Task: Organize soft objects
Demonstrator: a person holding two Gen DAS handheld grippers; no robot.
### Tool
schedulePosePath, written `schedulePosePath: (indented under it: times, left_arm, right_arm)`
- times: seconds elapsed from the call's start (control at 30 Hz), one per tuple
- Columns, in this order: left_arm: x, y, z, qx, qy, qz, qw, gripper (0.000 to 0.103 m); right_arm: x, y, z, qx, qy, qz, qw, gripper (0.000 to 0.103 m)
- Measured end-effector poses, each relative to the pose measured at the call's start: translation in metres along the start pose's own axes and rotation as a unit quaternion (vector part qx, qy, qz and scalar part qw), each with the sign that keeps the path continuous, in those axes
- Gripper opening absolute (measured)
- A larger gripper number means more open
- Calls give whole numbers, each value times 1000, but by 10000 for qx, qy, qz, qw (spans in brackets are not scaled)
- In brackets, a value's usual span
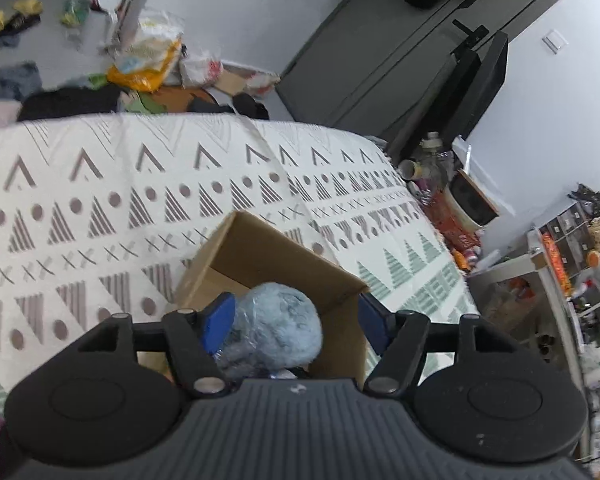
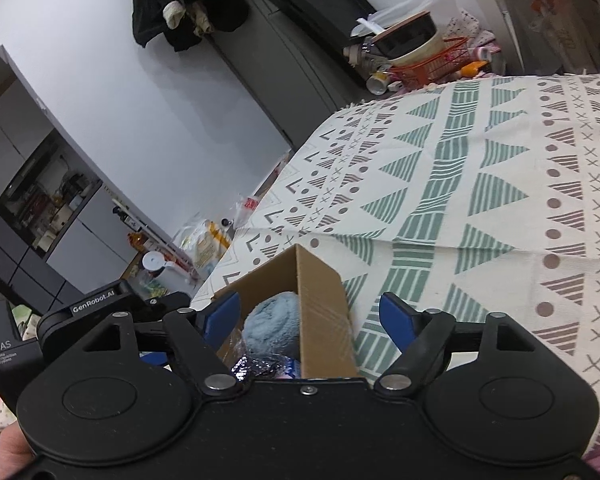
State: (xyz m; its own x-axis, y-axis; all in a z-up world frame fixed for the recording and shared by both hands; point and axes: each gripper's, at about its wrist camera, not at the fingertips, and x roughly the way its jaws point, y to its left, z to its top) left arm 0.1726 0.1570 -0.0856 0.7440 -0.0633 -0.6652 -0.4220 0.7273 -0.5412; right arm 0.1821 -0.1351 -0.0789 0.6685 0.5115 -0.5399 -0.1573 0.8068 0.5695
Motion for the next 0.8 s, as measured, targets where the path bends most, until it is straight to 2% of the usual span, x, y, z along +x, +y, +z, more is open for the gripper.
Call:
schedulePosePath:
  times: [0.1, 0.3, 0.43, 0.57, 0.7, 0.8]
  left_arm:
    - [-2, -5, -1, 114, 2, 162, 9998, 67]
    - [-8, -22, -8, 480, 164, 234, 9984, 68]
    - [-18, -32, -21, 741, 220, 435, 9961, 77]
    - [-31, -37, -31, 763, 284, 491, 9955, 78]
    - [-43, -48, -37, 913, 357, 464, 9941, 85]
    - [-54, -59, -42, 1082, 373, 500, 9922, 87]
  right_arm:
    - [-8, -7, 2, 119, -9, -7, 9999, 77]
    - [-24, -12, 8, 100, 21, -50, 9999, 88]
    - [-36, -15, 13, 68, 20, -73, 9999, 95]
    - [-48, -17, 18, 59, -3, -91, 9999, 102]
    - [-63, -18, 24, 22, -29, -145, 9999, 103]
    - [-74, -19, 29, -14, -62, -302, 9995, 103]
